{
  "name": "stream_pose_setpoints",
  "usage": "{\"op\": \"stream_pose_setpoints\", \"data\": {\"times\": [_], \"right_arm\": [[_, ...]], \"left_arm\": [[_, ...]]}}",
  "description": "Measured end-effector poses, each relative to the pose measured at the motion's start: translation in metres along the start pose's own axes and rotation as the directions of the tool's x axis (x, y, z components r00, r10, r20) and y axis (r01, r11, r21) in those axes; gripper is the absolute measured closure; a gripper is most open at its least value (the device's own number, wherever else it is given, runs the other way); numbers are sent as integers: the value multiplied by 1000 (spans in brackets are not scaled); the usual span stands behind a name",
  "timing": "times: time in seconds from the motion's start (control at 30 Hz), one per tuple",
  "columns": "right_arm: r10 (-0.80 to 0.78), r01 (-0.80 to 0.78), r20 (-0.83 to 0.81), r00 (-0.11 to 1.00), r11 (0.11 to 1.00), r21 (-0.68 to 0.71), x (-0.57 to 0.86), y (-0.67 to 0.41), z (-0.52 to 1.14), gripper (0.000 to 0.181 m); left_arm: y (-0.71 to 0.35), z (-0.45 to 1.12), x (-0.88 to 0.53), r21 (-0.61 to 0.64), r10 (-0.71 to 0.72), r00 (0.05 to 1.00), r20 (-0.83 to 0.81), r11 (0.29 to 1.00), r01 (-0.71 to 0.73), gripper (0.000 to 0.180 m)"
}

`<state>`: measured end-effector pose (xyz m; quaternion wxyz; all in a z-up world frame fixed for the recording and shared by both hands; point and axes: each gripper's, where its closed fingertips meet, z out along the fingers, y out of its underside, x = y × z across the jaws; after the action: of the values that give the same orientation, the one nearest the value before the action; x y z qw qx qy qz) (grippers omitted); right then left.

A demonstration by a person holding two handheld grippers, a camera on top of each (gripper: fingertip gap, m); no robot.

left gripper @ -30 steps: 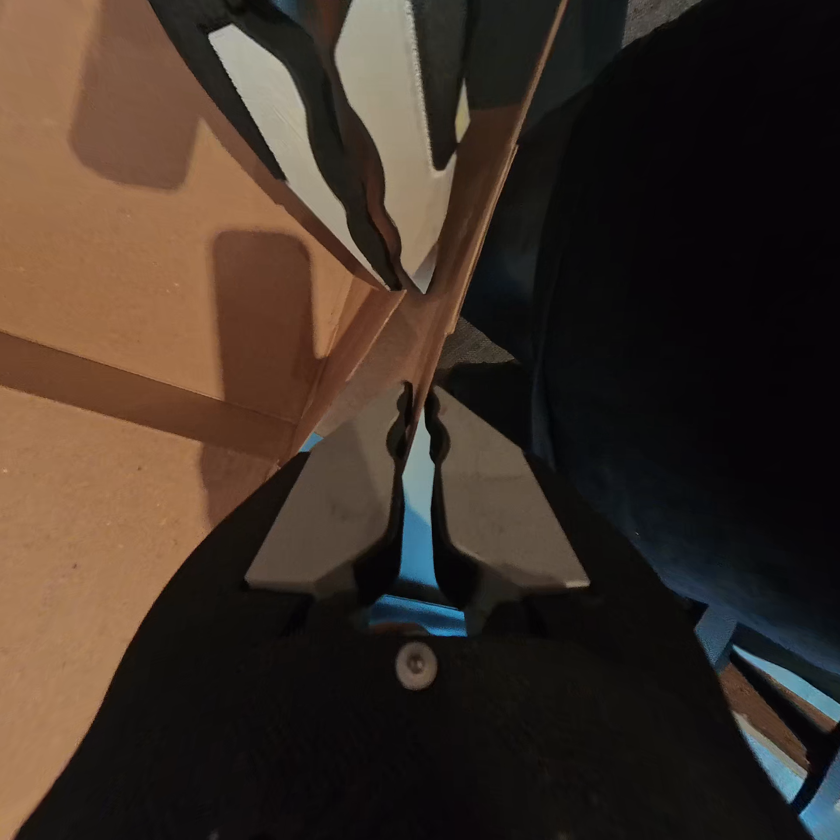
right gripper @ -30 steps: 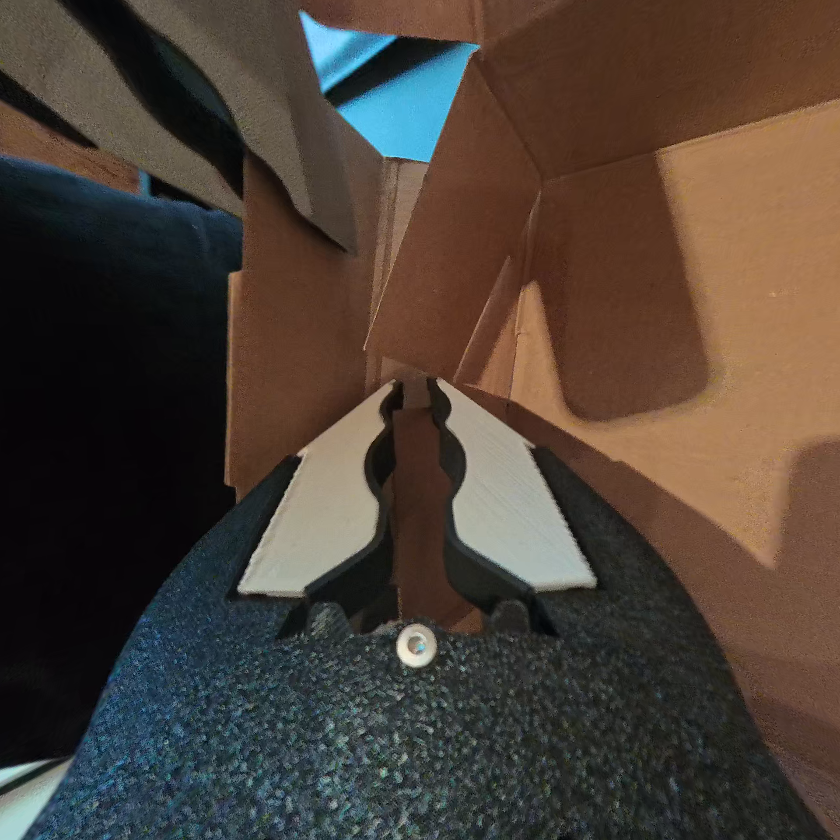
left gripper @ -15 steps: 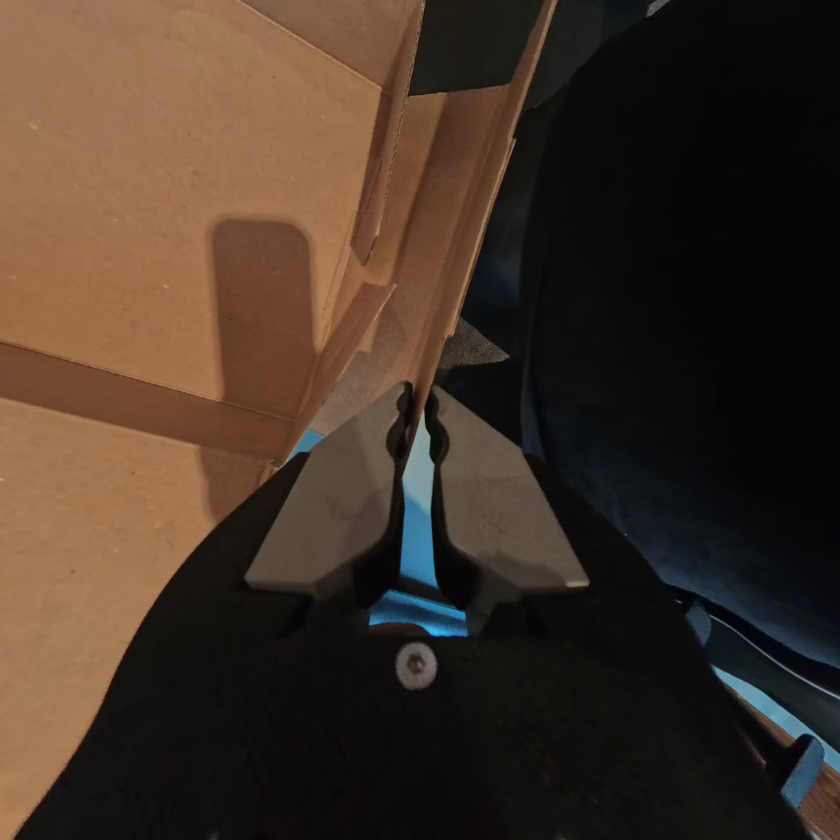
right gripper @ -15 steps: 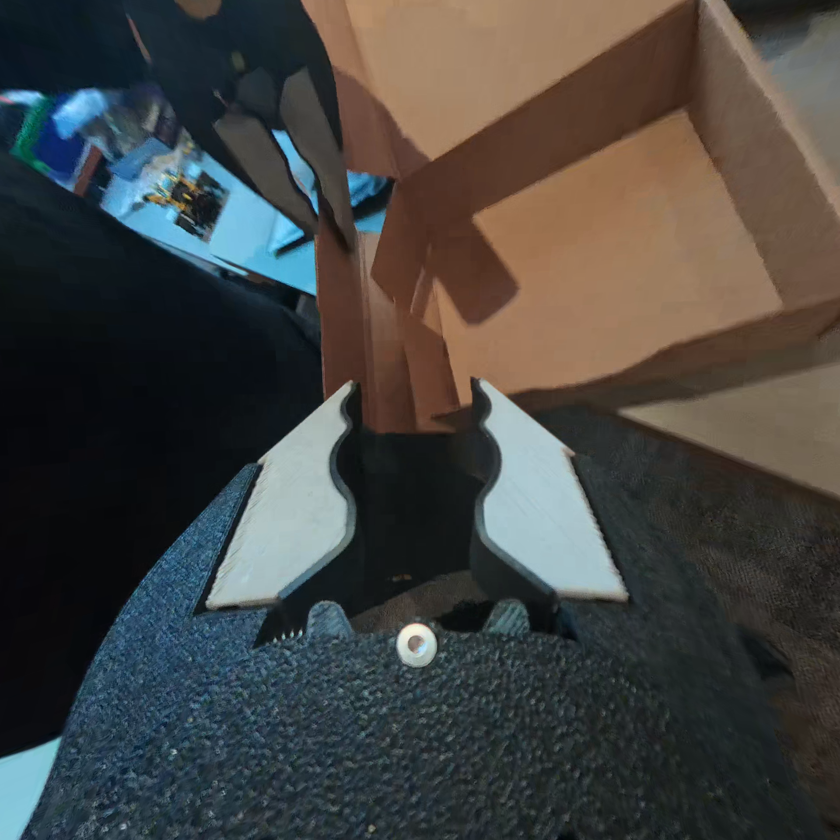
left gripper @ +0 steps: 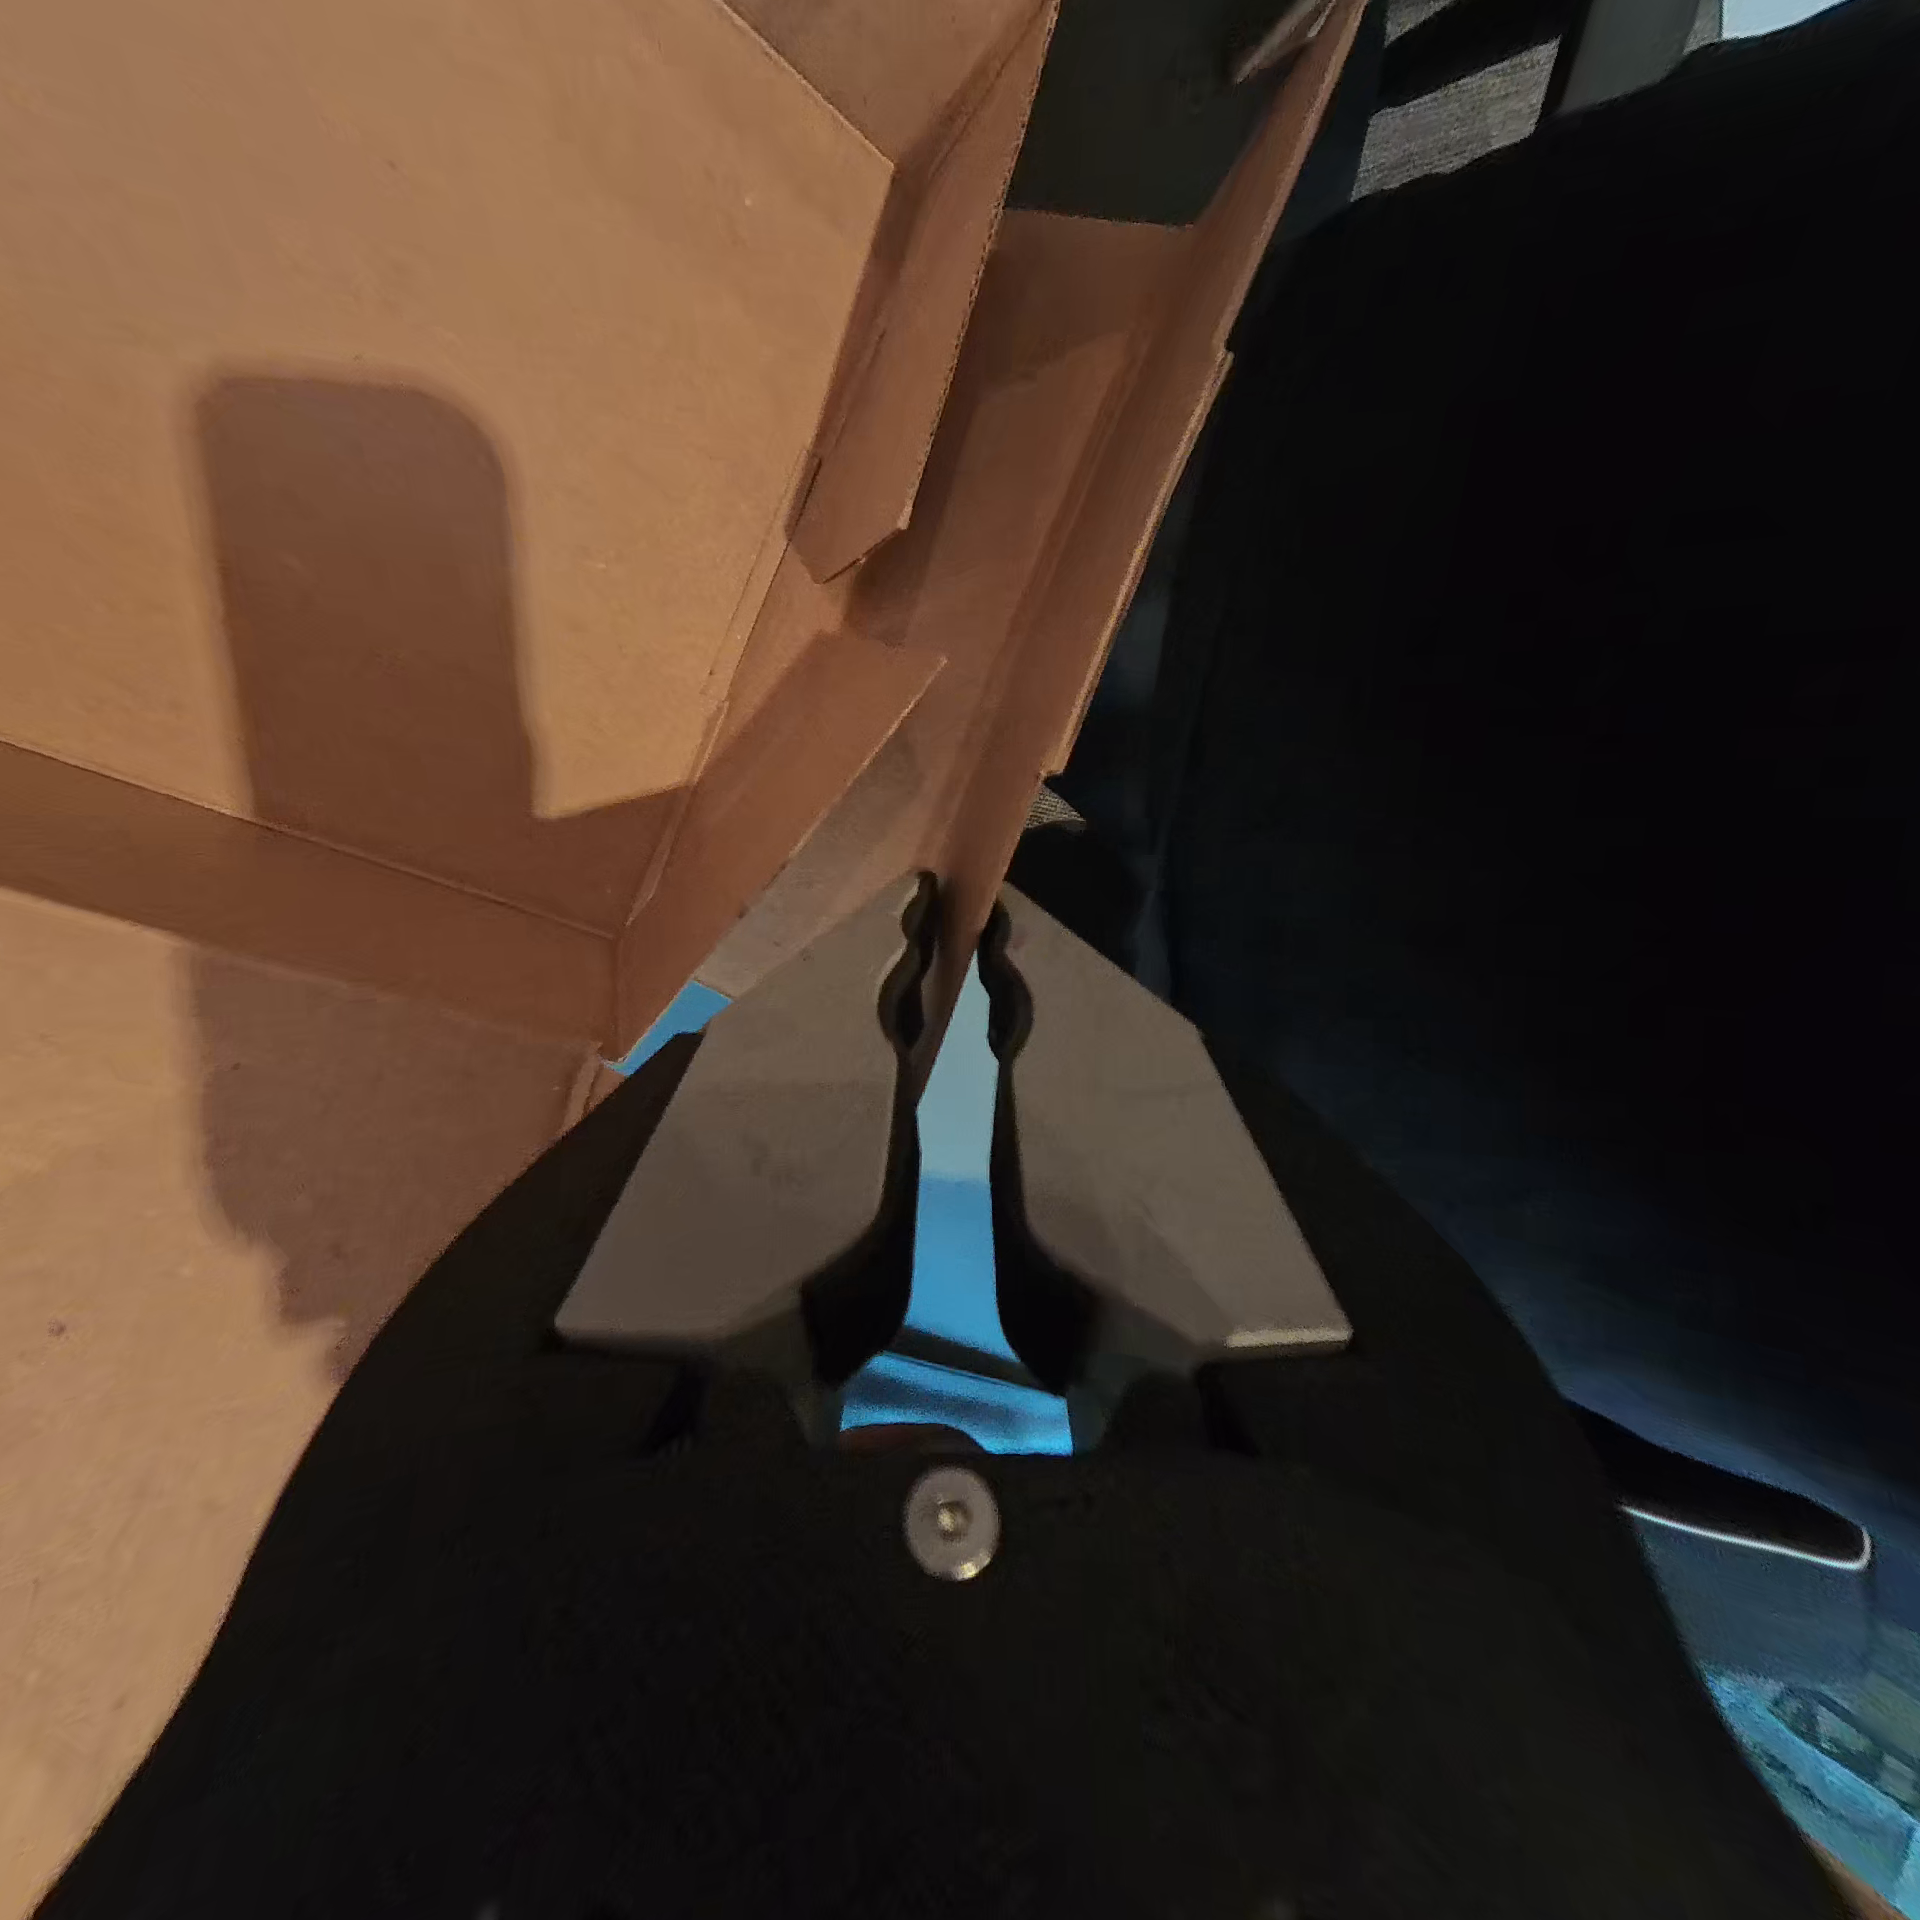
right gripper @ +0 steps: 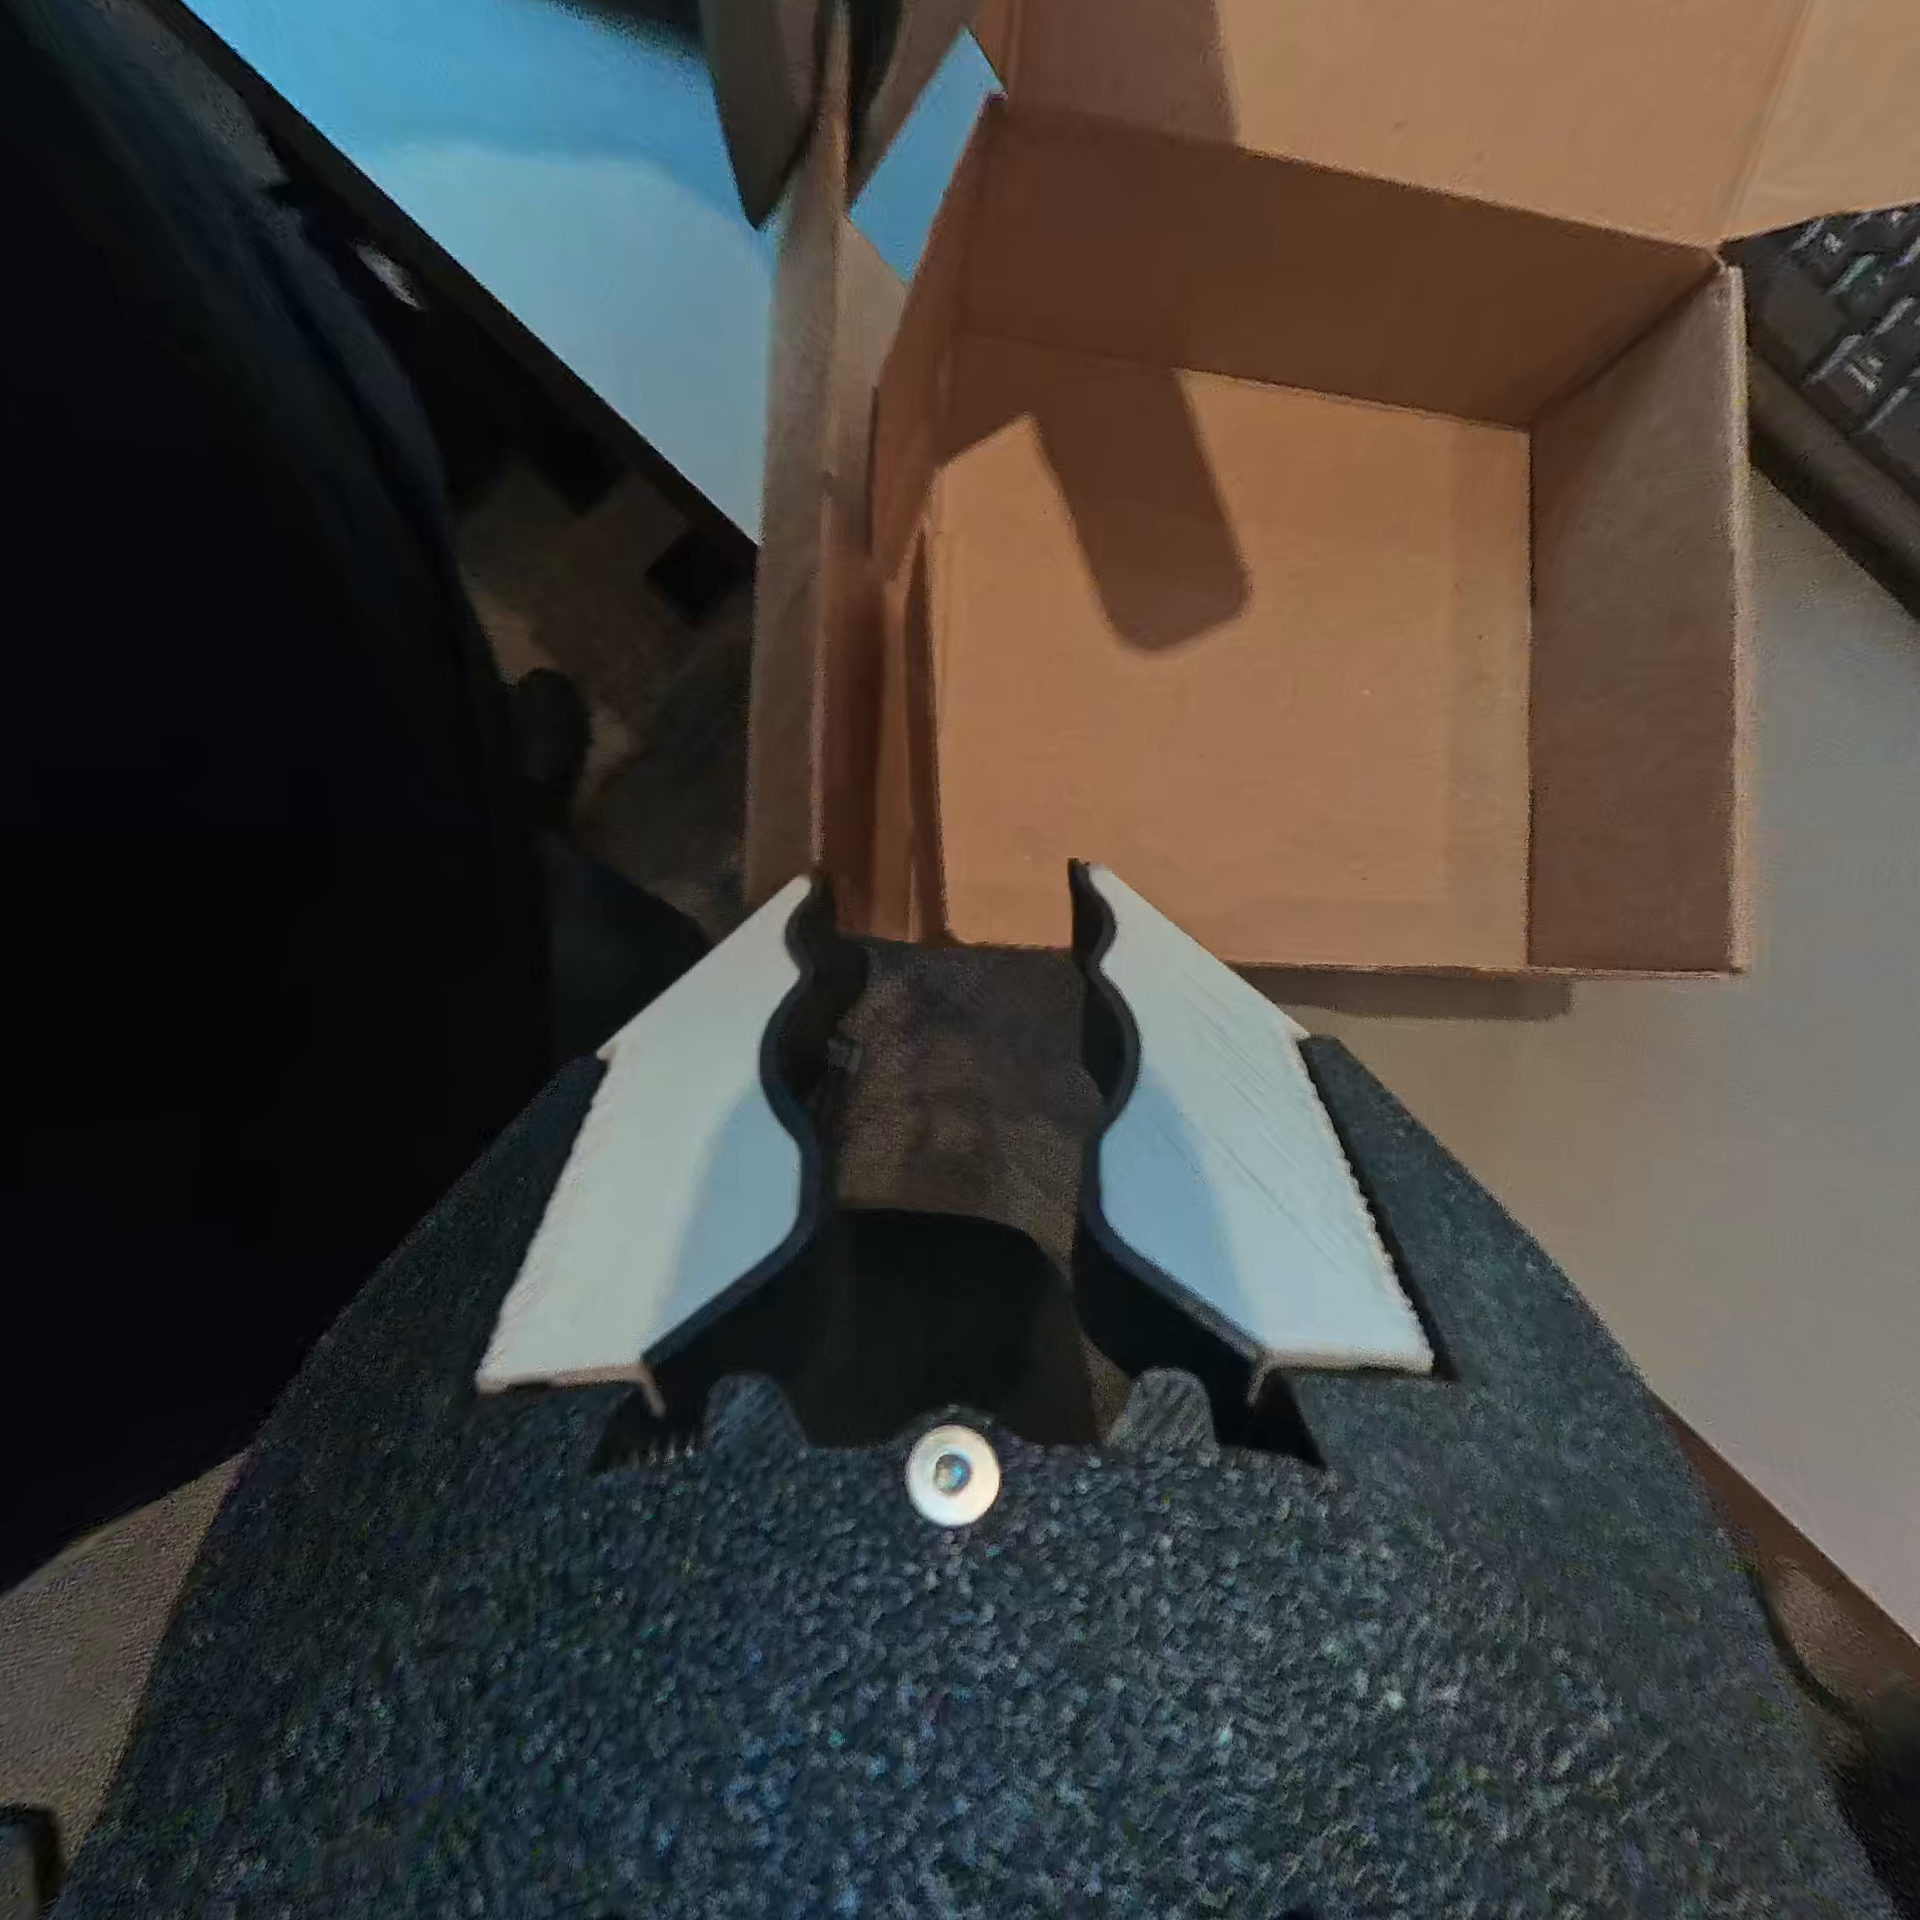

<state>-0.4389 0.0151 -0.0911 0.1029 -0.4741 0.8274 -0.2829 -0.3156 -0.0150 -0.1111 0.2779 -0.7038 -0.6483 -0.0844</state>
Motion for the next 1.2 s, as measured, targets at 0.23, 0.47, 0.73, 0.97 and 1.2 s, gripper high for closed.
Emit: {"op": "stream_pose_setpoints", "data": {"times": [0.23,0.47,0.73,0.97,1.2], "right_arm": [[-31,31,-12,999,999,-21,2,17,5,86],[-292,287,-42,955,953,-94,-11,20,52,113],[122,-121,272,954,992,-23,-17,15,54,176],[214,-195,424,880,977,-89,-13,14,54,171],[249,-203,463,851,968,-146,-6,6,56,171]], "left_arm": [[-5,-3,6,54,-32,996,-82,998,36,175],[-7,-6,6,78,-107,974,-201,989,125,173],[-35,-40,-29,305,-146,988,42,944,126,165],[-33,-80,-15,149,277,743,609,880,-451,142],[-10,-19,-19,-176,499,622,604,844,-506,147]]}}
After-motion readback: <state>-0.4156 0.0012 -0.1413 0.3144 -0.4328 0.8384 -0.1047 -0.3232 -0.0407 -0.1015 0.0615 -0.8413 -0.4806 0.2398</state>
